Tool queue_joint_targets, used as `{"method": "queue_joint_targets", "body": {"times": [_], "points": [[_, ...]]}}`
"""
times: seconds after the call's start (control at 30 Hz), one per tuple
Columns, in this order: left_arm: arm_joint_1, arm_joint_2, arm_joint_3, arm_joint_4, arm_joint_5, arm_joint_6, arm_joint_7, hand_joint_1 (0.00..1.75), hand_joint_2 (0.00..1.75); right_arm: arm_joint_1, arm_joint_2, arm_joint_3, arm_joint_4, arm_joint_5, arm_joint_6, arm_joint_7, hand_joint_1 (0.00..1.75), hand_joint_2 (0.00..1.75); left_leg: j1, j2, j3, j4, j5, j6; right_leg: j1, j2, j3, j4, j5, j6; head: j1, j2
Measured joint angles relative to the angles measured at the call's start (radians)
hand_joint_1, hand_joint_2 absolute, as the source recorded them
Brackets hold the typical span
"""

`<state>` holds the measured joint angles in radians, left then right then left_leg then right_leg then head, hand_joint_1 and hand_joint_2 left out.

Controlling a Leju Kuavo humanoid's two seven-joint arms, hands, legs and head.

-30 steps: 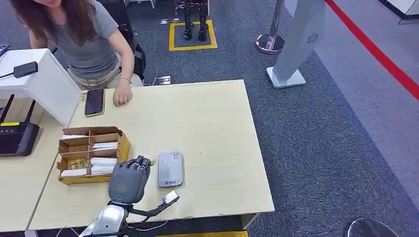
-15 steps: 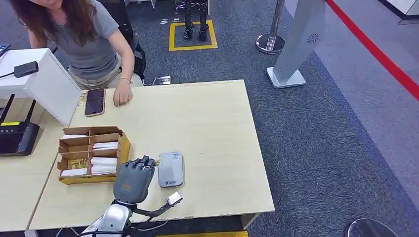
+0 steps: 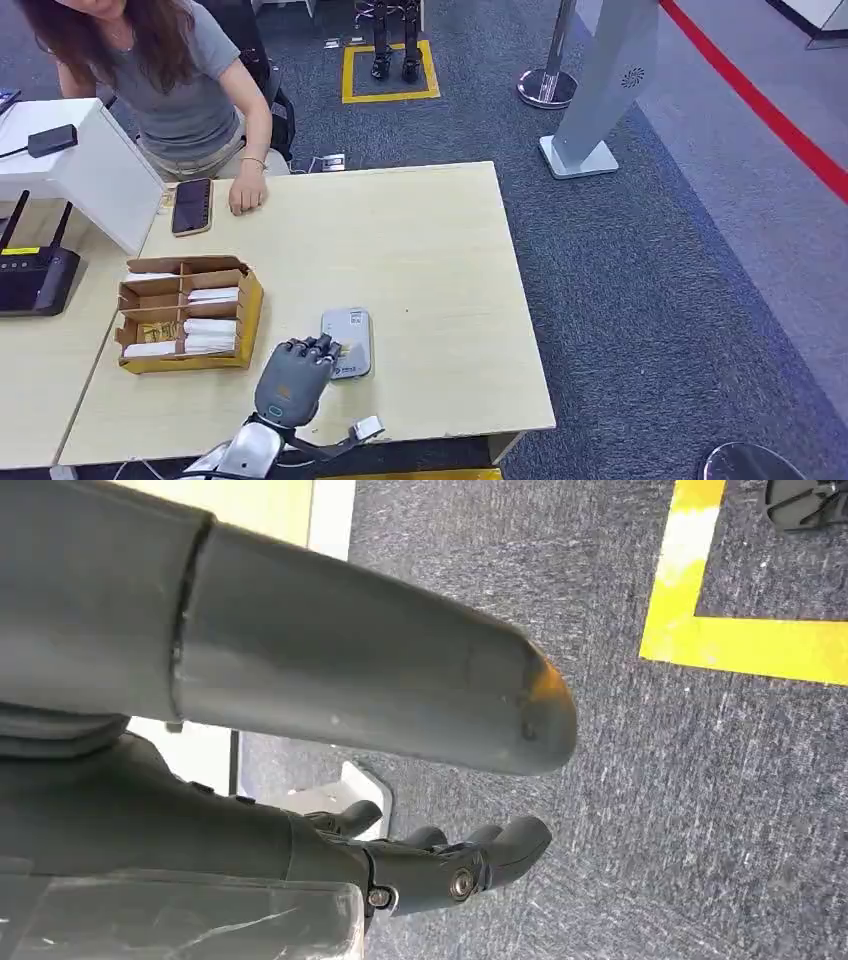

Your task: Pass the card to the sensor for recognition and then transmit it.

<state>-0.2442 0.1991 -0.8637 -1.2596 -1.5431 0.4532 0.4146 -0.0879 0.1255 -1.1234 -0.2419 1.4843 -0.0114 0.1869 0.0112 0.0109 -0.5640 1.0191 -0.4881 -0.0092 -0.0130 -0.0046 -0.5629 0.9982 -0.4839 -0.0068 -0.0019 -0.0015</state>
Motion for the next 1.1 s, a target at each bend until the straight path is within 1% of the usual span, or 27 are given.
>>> {"method": "queue_joint_targets", "body": {"times": [0.2,0.37,0.43,0.87,0.97,1.07,1.1], "points": [[0.006,-0.014,0.0,0.032,0.0,0.002,-0.02,1.75,1.75,0.0,0.0,0.0,0.0,0.005,0.0,-0.001,0.0,0.0,0.0,0.0,0.0,0.0,0.0,0.0,0.0,0.0,0.0,0.0,0.0,0.0,0.0,0.0],[0.009,-0.026,0.0,0.054,0.0,-0.035,-0.021,1.75,1.75,0.0,0.0,0.0,0.0,0.011,0.0,-0.001,0.0,0.0,0.0,0.0,0.0,0.0,0.0,0.0,0.0,0.0,0.0,0.0,0.0,0.0,0.0,0.0],[0.01,-0.029,0.0,0.062,0.0,-0.037,-0.028,1.75,1.75,0.0,0.0,0.0,0.0,0.011,0.0,-0.001,0.0,0.0,0.0,0.0,0.0,0.0,0.0,0.0,0.0,0.0,0.0,0.0,0.0,0.0,0.0,0.0],[0.01,-0.038,0.0,0.077,0.0,-0.053,-0.025,1.75,1.75,0.0,0.0,0.0,0.0,0.01,0.0,-0.004,0.0,0.0,0.0,0.0,0.0,0.0,0.0,0.0,0.0,0.0,0.0,0.0,0.0,0.0,0.0,0.0],[0.006,-0.037,0.0,0.076,0.0,-0.061,0.011,1.75,1.75,0.0,0.0,0.0,0.0,0.012,0.0,-0.004,0.0,0.0,0.0,0.0,0.0,0.0,0.0,0.0,0.0,0.0,0.0,0.0,0.0,0.0,0.0,0.0],[-0.016,-0.018,-0.001,0.064,0.0,-0.081,0.1,1.75,1.75,0.0,0.0,0.001,0.0,0.016,-0.001,-0.005,0.0,0.0,0.0,0.0,0.0,0.0,0.0,0.0,0.0,0.0,0.0,0.0,0.0,0.0,0.0,0.0],[-0.027,-0.004,-0.003,0.054,0.0,-0.087,0.131,1.75,1.75,0.0,0.0,0.001,0.0,0.016,-0.001,-0.005,0.0,0.0,0.0,0.0,0.0,0.0,0.0,0.0,0.0,0.0,0.0,0.0,0.0,0.0,0.0,0.0]]}}
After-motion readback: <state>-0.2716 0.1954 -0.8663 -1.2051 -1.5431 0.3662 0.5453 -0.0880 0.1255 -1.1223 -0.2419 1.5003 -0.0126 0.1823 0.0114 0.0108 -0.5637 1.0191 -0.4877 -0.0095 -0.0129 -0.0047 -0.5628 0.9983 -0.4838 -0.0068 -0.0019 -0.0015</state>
